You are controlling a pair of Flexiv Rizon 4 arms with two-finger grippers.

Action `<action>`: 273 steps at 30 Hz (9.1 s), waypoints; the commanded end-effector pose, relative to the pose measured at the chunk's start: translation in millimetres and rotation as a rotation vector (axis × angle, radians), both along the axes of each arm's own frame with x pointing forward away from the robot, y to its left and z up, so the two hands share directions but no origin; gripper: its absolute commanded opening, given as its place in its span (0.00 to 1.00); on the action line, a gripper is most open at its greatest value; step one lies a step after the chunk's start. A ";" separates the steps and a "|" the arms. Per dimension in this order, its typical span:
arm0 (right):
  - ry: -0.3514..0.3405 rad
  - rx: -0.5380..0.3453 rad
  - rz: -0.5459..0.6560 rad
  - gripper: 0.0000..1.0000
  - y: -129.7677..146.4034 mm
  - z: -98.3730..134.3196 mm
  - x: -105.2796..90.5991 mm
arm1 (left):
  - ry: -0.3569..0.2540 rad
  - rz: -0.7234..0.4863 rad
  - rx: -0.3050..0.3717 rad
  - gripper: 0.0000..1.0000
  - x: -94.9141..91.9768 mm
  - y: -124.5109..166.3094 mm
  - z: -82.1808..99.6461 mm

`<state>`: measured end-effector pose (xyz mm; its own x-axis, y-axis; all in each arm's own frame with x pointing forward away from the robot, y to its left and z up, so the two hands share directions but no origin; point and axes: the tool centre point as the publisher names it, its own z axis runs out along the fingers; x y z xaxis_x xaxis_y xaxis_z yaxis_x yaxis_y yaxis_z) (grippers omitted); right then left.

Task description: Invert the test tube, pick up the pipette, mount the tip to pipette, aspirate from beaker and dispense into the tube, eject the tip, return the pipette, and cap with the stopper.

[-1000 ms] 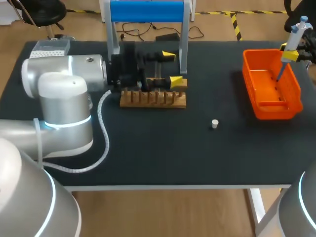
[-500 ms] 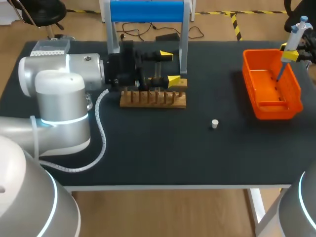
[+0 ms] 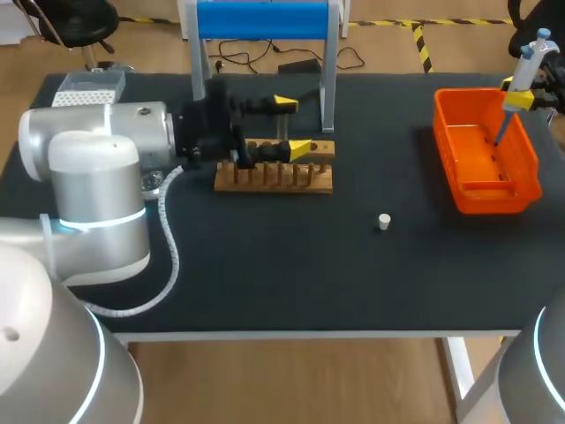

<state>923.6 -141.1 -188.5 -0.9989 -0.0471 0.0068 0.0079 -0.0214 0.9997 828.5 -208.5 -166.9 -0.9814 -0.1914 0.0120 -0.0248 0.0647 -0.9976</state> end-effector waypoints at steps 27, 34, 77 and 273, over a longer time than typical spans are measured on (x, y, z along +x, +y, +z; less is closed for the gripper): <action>0.001 -0.001 0.005 0.00 -1.3 0.1 1.2 | -0.003 0.010 0.001 1.00 -3.3 4.3 0.2; 0.001 -0.001 0.005 0.00 -1.3 0.1 1.2 | -0.003 0.010 0.001 1.00 -3.3 4.3 0.2; -0.047 -0.005 0.059 0.00 251.9 22.2 -92.5 | -0.003 0.010 0.001 1.00 -3.3 4.3 0.2; -0.015 -0.317 -0.299 1.00 306.0 32.4 160.8 | 0.029 0.148 0.134 0.00 36.6 88.0 5.1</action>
<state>1083.2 165.7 -156.9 -0.9669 0.2514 -0.0429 0.0313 0.2839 0.9583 866.6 -147.0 -174.0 -0.9362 -0.3514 -0.0035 -0.0598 0.1691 -0.9838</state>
